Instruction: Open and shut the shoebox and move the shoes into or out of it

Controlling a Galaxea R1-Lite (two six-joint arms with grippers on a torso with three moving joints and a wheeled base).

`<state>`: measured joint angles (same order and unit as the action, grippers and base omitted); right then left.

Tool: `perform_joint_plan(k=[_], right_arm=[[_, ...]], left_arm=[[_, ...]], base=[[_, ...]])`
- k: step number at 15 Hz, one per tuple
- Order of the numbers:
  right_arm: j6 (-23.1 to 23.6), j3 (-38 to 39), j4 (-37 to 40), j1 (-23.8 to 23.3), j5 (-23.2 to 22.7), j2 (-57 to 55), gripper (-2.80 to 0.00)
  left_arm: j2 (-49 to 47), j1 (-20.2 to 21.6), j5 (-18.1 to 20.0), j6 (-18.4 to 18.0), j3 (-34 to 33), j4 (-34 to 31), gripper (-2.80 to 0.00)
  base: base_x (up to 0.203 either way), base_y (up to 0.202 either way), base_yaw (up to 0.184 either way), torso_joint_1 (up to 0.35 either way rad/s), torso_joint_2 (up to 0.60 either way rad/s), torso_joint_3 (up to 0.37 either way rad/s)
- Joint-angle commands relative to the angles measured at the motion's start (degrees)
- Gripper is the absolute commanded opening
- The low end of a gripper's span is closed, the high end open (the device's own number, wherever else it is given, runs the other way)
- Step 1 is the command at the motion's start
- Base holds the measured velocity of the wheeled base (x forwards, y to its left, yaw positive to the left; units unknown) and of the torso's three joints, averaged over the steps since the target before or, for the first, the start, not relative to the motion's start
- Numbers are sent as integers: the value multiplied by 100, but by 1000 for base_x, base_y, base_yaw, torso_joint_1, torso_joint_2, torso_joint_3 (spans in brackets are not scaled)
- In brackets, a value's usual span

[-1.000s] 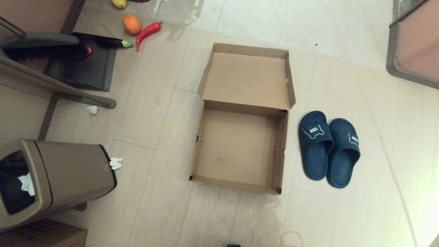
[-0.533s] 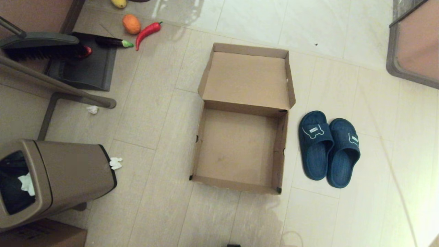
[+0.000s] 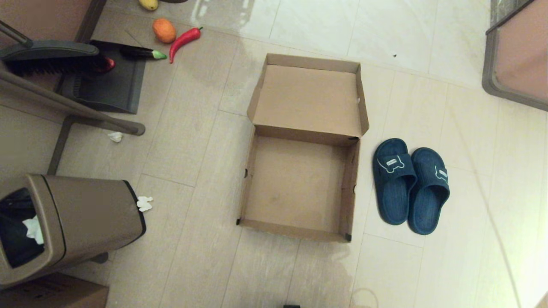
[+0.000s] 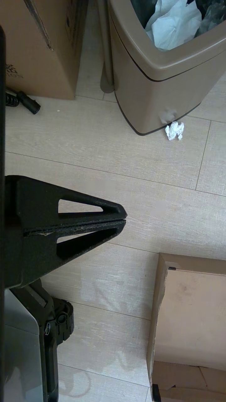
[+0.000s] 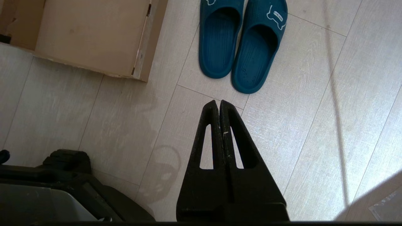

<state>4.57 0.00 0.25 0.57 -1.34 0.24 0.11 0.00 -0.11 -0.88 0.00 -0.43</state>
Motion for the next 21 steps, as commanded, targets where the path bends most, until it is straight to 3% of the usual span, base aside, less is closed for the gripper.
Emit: perform_joint_plan(k=[1, 21], right_arm=[[1, 0, 10, -2, 4, -24, -280], [70, 1, 27, -5, -16, -24, -280]], left_arm=[[-2, 0, -6, 0, 0, -1, -280], [-2, 0, -4, 0, 0, 1, -280]], base=[[0, 0, 0, 0, 0, 0], [0, 0, 0, 0, 0, 0]])
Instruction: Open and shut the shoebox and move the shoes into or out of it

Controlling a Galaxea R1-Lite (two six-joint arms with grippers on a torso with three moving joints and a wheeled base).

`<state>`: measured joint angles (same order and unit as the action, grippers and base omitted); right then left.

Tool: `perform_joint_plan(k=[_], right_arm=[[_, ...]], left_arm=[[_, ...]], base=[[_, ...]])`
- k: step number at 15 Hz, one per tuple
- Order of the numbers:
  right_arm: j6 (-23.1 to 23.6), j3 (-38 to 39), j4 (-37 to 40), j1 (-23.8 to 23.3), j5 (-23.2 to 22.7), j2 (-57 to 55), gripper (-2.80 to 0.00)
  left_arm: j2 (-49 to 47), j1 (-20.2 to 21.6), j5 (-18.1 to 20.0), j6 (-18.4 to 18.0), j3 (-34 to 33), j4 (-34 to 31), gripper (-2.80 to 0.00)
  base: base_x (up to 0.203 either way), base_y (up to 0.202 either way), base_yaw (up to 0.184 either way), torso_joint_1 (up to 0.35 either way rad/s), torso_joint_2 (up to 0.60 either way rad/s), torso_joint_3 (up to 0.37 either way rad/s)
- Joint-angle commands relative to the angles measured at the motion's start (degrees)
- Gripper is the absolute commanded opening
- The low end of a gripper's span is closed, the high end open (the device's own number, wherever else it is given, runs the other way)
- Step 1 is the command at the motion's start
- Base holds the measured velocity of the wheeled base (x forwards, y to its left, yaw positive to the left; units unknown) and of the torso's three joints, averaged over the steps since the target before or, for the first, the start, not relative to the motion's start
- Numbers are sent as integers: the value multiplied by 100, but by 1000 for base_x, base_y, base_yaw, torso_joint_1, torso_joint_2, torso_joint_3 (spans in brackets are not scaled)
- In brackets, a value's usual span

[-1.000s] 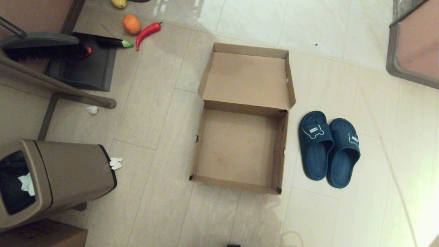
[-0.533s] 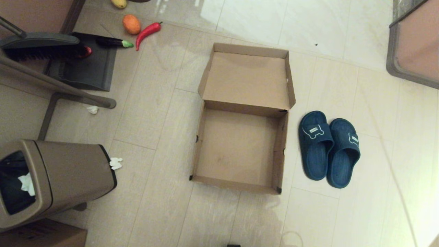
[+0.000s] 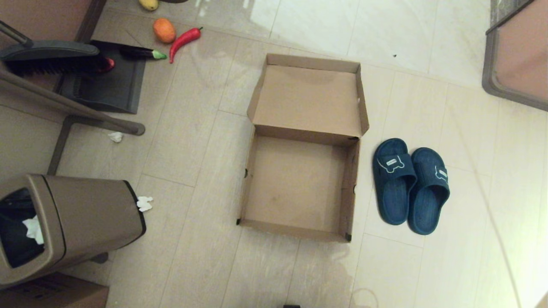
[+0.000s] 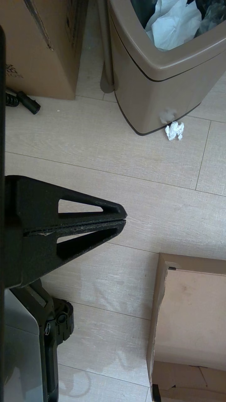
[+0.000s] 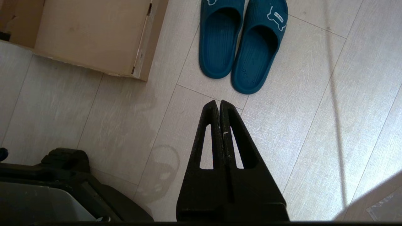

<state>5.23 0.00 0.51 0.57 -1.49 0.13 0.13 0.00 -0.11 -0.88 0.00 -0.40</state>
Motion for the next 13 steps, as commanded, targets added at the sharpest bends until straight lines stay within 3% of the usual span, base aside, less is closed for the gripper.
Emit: perform_joint_plan(k=[1, 8, 13], right_arm=[[4, 0, 2, -1, -1, -13, -280], [-5, 0, 2, -3, 8, -13, -280], [-382, 0, -25, 3, 26, -13, -280]], left_arm=[[-5, 0, -5, 0, 0, -4, -280], [-5, 0, -7, 0, 0, 5, -280], [-5, 0, -7, 6, 0, 5, -280]], base=[[0, 0, 0, 0, 0, 0], [0, 0, 0, 0, 0, 0], [0, 0, 0, 0, 0, 0]])
